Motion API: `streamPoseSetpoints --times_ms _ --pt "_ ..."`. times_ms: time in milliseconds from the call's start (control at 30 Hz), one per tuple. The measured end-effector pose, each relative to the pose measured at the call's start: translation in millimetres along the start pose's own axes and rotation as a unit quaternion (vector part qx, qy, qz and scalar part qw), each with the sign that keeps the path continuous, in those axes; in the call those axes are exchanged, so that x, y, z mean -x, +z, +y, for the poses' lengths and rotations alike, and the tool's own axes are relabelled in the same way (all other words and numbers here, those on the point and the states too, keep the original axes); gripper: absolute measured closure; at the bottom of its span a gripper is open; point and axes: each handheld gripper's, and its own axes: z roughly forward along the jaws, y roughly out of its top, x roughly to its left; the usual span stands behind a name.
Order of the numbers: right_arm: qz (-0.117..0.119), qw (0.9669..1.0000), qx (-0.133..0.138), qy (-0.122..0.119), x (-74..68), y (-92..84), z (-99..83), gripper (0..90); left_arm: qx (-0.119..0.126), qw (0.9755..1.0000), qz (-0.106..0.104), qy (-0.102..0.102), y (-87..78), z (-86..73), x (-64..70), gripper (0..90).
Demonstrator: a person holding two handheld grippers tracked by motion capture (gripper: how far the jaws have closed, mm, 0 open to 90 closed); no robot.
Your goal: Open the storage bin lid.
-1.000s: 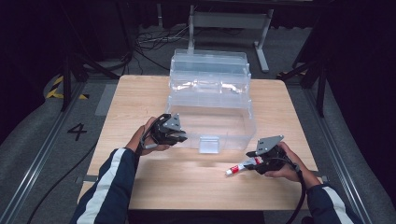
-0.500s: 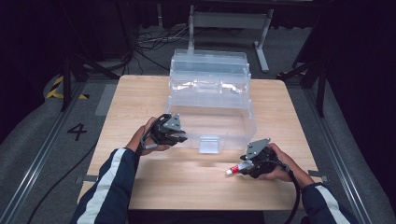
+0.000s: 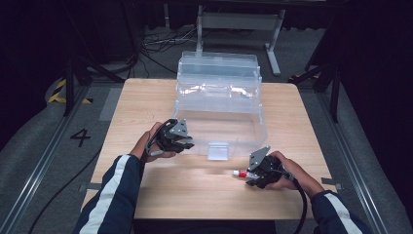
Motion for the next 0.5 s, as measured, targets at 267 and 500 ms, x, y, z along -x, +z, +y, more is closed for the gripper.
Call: streamPoseSetpoints --times_ms 267,500 --pt "0.024 0.9994 -0.017 0.015 3.1 0.7 5.4 69.4 0.000 1.0000 0.001 0.006 -2.6 1.5 2.4 69.6" --pt "0.025 0.9989 -0.040 0.010 4.6 0.9 11.1 70.6 0.005 0.9999 0.010 0.009 -8.0 3.2 5.5 64.5"
